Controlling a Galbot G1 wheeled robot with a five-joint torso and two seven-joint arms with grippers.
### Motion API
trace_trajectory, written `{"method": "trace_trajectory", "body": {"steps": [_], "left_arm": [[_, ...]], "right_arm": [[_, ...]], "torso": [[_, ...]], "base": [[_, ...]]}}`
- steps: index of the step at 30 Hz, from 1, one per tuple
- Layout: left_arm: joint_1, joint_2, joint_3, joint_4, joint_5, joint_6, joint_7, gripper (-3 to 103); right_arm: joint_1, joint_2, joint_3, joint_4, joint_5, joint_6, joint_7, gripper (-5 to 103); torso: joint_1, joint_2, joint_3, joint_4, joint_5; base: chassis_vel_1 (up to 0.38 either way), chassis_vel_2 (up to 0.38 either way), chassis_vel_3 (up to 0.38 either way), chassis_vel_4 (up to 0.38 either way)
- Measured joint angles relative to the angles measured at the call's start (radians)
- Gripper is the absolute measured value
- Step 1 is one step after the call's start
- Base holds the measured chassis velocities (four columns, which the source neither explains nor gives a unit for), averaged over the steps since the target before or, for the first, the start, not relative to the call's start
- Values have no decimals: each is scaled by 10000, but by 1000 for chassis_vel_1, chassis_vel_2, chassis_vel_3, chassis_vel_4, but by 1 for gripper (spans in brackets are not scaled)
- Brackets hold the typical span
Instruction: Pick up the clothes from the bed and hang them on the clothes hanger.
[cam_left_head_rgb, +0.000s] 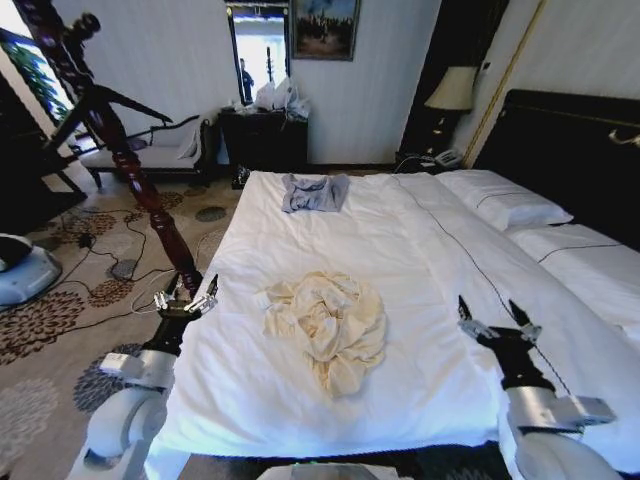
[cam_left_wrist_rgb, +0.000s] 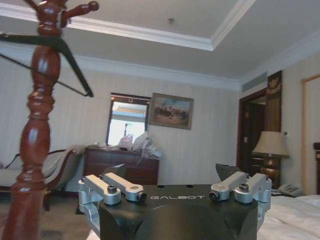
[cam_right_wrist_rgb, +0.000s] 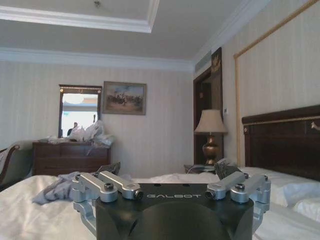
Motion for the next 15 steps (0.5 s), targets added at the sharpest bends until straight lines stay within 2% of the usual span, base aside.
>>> {"method": "trace_trajectory", "body": {"steps": [2,8,15], "left_arm": [[-58,-189,84,282,259,-67,-66,100],[45,-473,214,290,309,-109,-58,100],[41,-689,406,309,-89,225,-213,100]], "right_arm": [[68,-16,58,-211,-35,132,16,100],[191,-6,279,-403,15,413,224,100],[234,84,210,-284,-6,386,691,100]], "torso": [[4,-3,3,-3,-3],[2,-2,1,-2,0],[3,-3,2,-3,1]], "base": [[0,0,0,0],[0,0,0,0],[0,0,0,0]]}}
